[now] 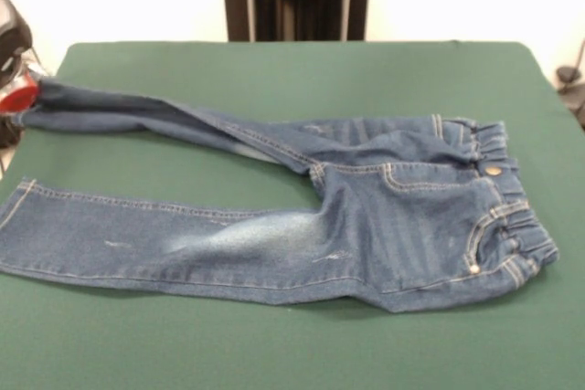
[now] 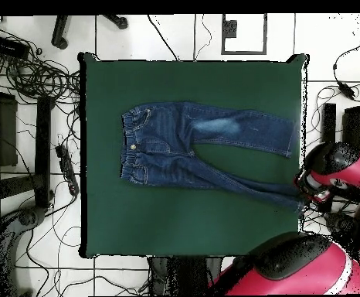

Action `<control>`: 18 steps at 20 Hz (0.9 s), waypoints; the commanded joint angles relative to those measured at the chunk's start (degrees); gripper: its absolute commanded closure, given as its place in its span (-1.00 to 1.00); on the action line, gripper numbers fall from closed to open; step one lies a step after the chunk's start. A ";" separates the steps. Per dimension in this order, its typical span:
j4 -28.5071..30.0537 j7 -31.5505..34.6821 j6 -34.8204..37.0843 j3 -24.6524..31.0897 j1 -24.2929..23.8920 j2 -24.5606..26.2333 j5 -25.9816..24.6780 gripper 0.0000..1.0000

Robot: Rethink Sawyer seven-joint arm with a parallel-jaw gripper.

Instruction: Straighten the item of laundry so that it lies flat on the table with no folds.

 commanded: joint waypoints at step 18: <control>-12.50 -0.59 11.55 4.54 0.13 0.17 4.85 1.00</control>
